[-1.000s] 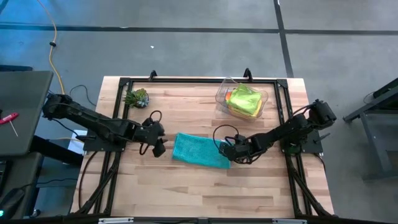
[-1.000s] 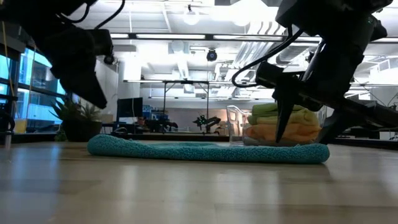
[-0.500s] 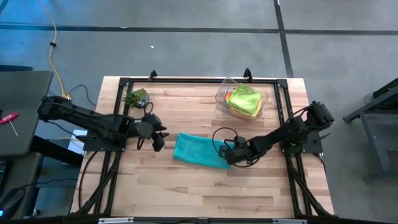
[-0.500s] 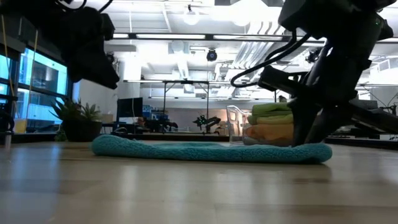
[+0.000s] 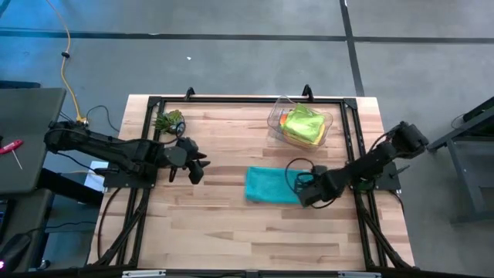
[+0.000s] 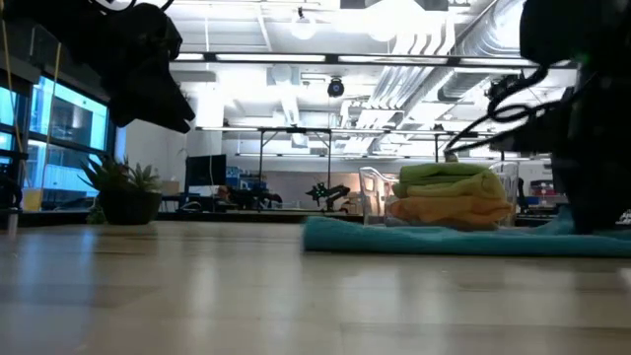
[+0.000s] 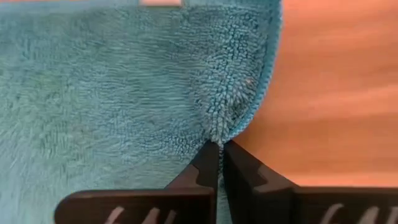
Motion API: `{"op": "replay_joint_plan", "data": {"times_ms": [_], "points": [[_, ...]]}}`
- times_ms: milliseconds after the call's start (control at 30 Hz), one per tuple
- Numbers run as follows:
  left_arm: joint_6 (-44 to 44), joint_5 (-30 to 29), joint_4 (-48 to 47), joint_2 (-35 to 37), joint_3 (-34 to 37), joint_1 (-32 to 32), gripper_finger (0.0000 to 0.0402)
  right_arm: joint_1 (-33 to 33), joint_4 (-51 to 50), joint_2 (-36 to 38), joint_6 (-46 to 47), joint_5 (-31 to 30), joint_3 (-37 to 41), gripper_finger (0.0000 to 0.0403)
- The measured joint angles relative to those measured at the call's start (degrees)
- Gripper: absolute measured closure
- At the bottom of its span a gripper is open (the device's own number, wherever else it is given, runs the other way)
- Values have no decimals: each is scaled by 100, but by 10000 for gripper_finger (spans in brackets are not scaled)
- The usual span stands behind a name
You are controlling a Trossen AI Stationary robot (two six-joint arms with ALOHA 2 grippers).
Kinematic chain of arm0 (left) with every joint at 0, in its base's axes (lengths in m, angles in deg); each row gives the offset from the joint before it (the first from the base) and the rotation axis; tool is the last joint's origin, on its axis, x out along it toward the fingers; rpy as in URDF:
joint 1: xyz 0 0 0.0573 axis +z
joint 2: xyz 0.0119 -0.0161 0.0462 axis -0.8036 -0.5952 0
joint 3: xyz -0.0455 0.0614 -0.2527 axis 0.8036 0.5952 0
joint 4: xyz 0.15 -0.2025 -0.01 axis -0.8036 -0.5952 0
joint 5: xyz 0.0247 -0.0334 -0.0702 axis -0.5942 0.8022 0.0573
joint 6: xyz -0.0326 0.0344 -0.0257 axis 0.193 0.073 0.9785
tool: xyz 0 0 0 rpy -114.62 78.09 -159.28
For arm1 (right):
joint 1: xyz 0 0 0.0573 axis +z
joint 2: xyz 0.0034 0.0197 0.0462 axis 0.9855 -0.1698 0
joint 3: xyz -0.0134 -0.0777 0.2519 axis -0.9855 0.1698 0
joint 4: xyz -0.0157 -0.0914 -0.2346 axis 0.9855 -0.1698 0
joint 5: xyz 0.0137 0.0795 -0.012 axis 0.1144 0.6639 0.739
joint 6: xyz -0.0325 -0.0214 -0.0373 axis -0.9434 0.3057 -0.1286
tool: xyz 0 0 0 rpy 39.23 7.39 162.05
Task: Fold microfiber towels
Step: Fold the blue microfiber towel
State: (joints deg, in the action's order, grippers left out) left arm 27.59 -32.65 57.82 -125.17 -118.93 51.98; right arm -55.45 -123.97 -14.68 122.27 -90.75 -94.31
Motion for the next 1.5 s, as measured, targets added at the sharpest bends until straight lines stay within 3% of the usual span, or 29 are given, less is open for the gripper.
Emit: {"op": "replay_joint_plan", "data": {"times_ms": [200,467,700,1000,1500], "points": [[129,28,18,0,0,-2,255,8,-917,797,-544,423,-20,402],[137,20,222,-2,0,-2,255,-17,-290,1092,-949,305,-189,403],[129,-83,364,-22,0,-2,255,-309,898,691,-1413,-272,-407,403],[129,-86,387,-22,0,-2,255,-745,1939,-299,-2138,-277,-956,403],[131,-47,402,-22,0,-4,255,-905,1824,-668,-1856,-165,-1193,403]]}}
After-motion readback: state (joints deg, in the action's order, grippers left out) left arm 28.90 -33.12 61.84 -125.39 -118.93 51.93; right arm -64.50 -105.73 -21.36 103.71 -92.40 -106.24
